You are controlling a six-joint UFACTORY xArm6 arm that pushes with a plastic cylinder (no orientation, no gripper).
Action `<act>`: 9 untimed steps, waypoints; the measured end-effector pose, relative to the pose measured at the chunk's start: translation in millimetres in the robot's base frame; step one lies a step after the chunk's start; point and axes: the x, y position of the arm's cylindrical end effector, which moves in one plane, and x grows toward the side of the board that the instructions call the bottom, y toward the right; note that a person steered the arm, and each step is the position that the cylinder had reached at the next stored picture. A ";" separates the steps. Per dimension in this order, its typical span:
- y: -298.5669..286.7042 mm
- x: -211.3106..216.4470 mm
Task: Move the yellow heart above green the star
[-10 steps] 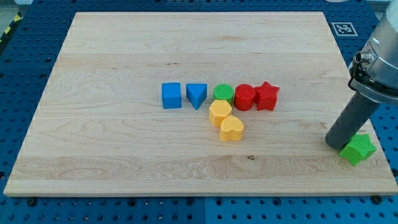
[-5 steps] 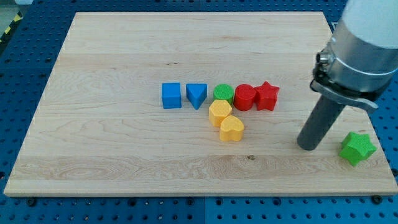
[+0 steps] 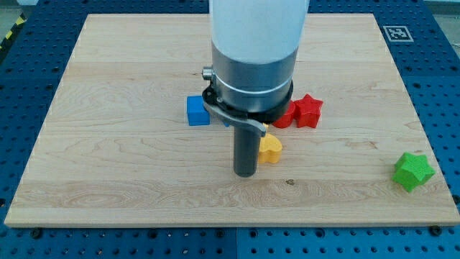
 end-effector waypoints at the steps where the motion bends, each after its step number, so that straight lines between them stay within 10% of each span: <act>1: 18.7 -23.6; 9: 166.9 -41.4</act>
